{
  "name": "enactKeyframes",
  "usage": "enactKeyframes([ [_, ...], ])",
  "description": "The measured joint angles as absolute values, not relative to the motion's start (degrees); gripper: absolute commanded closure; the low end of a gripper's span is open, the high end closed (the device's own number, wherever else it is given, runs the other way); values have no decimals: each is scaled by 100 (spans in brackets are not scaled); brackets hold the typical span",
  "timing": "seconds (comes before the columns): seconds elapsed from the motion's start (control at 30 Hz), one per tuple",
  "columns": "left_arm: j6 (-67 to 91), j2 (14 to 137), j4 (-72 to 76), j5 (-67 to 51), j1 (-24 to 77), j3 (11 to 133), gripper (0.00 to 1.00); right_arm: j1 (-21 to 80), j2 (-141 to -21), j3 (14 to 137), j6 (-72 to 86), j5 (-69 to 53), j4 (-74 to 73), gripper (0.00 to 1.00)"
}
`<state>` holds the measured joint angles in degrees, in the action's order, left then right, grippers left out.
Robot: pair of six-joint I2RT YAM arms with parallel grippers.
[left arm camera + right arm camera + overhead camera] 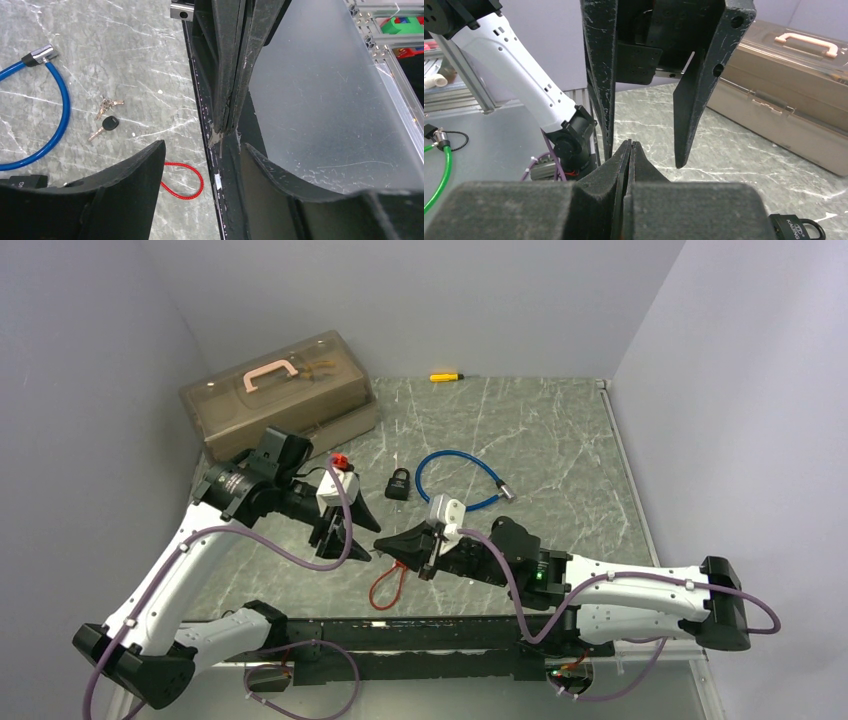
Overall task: Unlock with the key
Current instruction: Adjust the key.
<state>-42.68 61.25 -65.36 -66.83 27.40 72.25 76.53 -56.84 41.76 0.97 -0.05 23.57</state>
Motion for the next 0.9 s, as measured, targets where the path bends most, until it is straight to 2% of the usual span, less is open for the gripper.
enactKeyframes([
  [0.4,-4093,6090,-6497,-6427,2893,7091,82,7653,-5798,4250,-89,108,2497,100],
  [0.63,-4038,6040,-6431,-6287,2897,7081,99,7651,-5798,4250,-106,123,2488,100],
  [0.7,-4023,6042,-6455,-6250,2897,7100,100,7640,-5798,4250,-104,128,2467,100],
  [0.8,-4029,6045,-6552,-6156,2897,7188,100,7620,-5798,4259,-93,128,2436,85],
  [0.83,-4045,6045,-6578,-6149,2897,7212,100,7620,-5791,4261,-69,130,2425,74],
  [0.9,-4086,6045,-6613,-6141,2897,7240,100,7620,-5752,4261,5,132,2329,62],
])
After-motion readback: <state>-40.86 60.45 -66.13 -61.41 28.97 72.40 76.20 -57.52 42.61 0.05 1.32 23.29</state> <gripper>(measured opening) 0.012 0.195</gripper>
